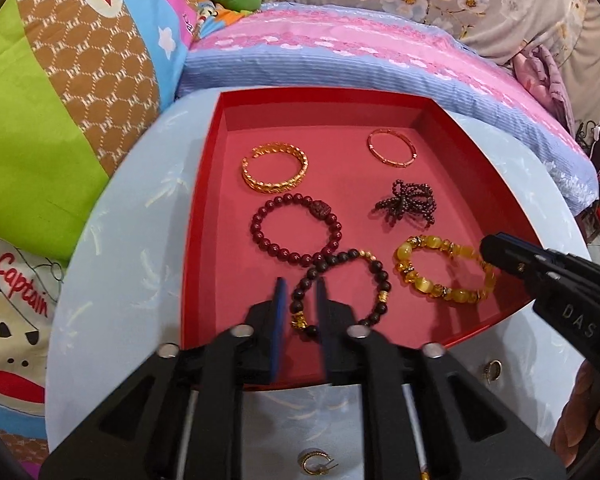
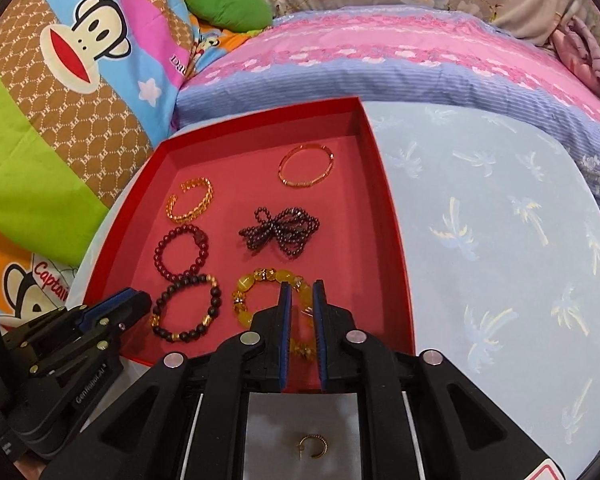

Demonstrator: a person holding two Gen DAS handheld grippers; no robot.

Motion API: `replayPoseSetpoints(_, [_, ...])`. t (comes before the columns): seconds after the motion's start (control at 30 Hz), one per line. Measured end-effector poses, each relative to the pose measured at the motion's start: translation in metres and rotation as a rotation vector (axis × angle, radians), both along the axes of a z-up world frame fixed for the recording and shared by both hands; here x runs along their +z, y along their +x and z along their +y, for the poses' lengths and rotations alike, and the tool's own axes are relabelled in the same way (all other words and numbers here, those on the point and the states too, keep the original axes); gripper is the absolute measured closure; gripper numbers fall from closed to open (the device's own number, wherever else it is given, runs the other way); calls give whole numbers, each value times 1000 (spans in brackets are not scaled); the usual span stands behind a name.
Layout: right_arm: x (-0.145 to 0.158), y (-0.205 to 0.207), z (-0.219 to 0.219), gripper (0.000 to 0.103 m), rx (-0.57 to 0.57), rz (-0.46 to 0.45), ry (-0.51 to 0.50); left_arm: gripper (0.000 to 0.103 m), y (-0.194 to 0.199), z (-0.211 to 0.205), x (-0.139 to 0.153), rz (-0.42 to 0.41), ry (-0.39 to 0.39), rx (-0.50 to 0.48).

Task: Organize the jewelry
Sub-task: 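Carry both bracelets into the red box and open both tools, then withdraw both tools from the box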

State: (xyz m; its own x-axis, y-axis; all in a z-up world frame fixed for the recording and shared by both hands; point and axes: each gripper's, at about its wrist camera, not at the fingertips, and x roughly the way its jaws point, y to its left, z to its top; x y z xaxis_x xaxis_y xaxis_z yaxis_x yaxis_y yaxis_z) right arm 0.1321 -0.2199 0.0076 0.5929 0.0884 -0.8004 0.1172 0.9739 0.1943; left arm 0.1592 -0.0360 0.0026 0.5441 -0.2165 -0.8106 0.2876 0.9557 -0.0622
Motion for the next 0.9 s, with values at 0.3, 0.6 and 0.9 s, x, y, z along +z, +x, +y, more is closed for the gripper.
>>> replayPoseSetpoints(0.3, [15,-13,-5,77,-23,-43,14,57,-7,9,9,-25,-14,46])
replayPoseSetpoints(0.6, [27,-41,5,77,0,-68,-15,57,-27,14,19,-40,-33,50])
replayPoseSetpoints(0.9, [17,-87,16,77,36,-32,6,56,-61,22,22,-51,-33,45])
